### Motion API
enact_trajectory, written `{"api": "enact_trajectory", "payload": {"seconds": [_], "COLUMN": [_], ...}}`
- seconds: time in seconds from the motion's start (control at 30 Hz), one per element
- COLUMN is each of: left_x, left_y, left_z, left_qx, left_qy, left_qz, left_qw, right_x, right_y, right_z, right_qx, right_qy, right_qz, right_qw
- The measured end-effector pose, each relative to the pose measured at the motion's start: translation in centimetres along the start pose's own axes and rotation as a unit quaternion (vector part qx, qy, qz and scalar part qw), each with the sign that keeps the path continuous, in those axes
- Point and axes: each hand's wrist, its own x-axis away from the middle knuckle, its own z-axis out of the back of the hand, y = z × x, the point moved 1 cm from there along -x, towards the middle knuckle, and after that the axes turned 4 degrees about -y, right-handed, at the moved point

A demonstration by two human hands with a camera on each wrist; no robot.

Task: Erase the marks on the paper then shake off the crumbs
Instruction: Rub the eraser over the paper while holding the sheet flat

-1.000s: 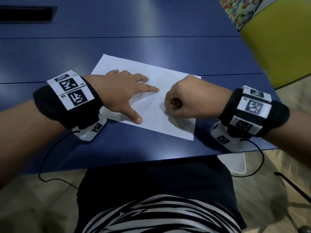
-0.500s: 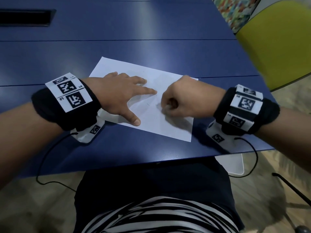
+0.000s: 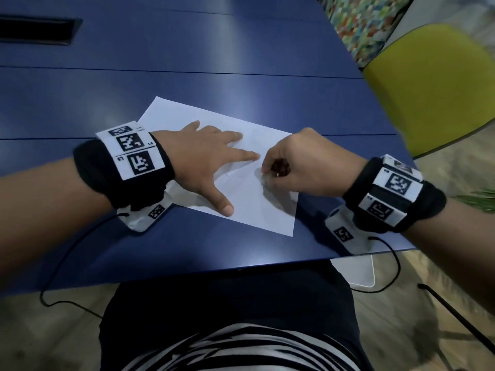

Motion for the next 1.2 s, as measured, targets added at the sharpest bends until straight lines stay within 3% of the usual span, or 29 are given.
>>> {"api": "enact_trajectory", "payload": {"seconds": [0.17, 0.37, 0.5, 0.63, 0.77, 0.9, 0.97, 1.07, 1.2], "left_x": [0.3, 0.3, 0.4, 0.4, 0.4, 0.3, 0.4, 0.4, 0.2], "left_y": [0.4, 0.4, 0.4, 0.5, 0.5, 0.4, 0.4, 0.5, 0.4], "left_z": [0.0, -0.1, -0.1, 0.0, -0.1, -0.1, -0.1, -0.1, -0.2], "left_qx": [-0.002, -0.001, 0.004, -0.005, 0.005, 0.004, 0.004, 0.002, 0.001], "left_qy": [0.001, 0.005, 0.005, 0.006, 0.003, 0.001, -0.001, 0.0, 0.002], "left_qz": [0.015, 0.014, 0.016, 0.014, 0.015, 0.014, 0.016, 0.016, 0.017], "left_qw": [1.0, 1.0, 1.0, 1.0, 1.0, 1.0, 1.0, 1.0, 1.0], "right_x": [0.8, -0.5, 0.8, -0.4, 1.1, 0.2, 0.3, 1.4, 0.1], "right_y": [-2.0, -0.3, -2.0, -0.1, -1.6, 0.3, 0.2, -1.4, 0.6], "right_z": [-1.7, -0.5, -1.2, -0.3, -1.2, 0.0, -0.3, -1.3, 0.5], "right_qx": [0.04, 0.05, 0.069, 0.072, 0.07, 0.053, 0.053, 0.06, 0.052], "right_qy": [-0.047, -0.015, -0.079, -0.016, -0.071, -0.021, -0.012, -0.064, -0.014], "right_qz": [0.054, -0.006, 0.056, -0.004, 0.054, -0.02, -0.019, 0.035, -0.037], "right_qw": [0.997, 0.999, 0.993, 0.997, 0.993, 0.998, 0.998, 0.996, 0.998]}}
